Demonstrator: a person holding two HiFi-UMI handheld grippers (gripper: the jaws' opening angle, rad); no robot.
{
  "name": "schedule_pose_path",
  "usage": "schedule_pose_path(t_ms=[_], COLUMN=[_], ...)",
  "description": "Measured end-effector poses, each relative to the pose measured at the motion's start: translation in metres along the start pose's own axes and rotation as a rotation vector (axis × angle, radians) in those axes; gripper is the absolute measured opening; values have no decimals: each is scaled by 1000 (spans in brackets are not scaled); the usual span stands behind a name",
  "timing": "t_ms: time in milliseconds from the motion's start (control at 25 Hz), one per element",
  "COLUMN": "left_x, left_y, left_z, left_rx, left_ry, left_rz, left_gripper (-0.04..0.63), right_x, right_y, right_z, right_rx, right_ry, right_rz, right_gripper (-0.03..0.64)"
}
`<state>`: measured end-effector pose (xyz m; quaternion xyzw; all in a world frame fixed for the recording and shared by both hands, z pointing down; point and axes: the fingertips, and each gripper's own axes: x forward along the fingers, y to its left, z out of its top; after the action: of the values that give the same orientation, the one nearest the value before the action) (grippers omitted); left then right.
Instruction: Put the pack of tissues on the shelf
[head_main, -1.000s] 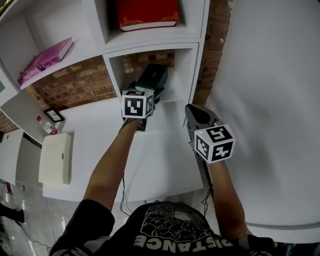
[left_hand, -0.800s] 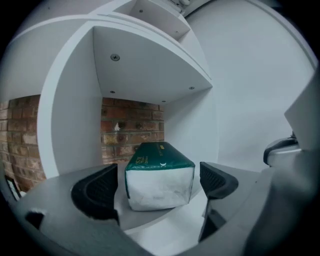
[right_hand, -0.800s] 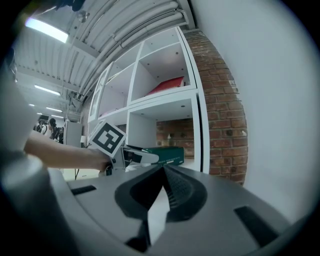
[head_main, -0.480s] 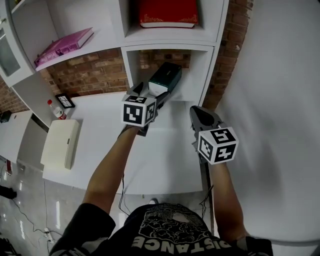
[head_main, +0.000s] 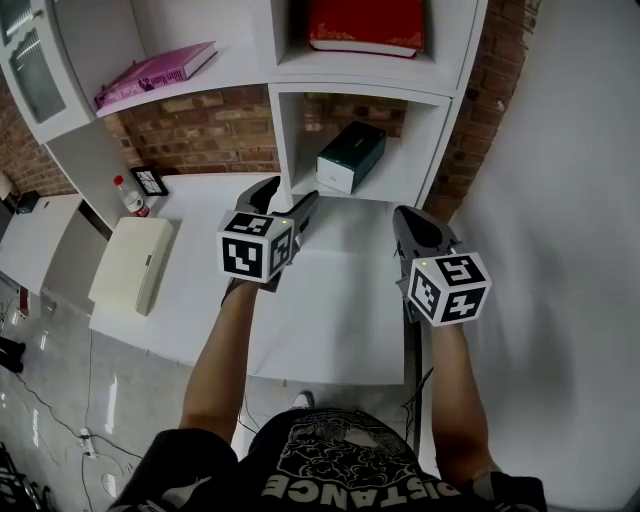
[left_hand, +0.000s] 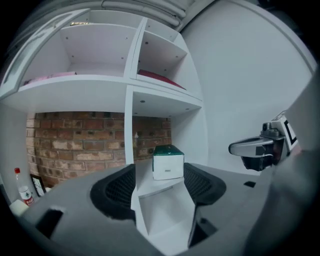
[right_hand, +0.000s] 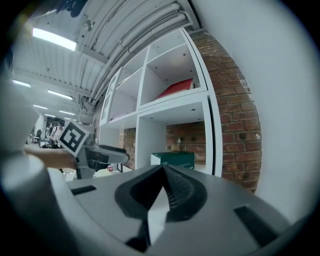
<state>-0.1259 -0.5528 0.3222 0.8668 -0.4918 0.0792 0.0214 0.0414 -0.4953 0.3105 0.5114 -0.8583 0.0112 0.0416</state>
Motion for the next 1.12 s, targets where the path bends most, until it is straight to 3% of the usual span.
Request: schedule_pose_path(t_ms=[360,520,600,1120], left_x=[-46,-53,-53,-65], left_y=[15,17,16,30], left_z=[-6,-6,-8,-10], left_rx=[-29,-27,-23,-32], left_ry=[-46,-42,-37,-53], left_rz=[87,91,86,117], left_gripper=[146,35,11,8], right_x=[1,2,3,10], right_y=[7,5,6,18], right_z=[3,6,7,9], right_rx=[-20,-32,-38,-36], right_ry=[-6,-10,-10,-23], right_rz=[36,31,32,37], right_gripper=[3,3,3,3])
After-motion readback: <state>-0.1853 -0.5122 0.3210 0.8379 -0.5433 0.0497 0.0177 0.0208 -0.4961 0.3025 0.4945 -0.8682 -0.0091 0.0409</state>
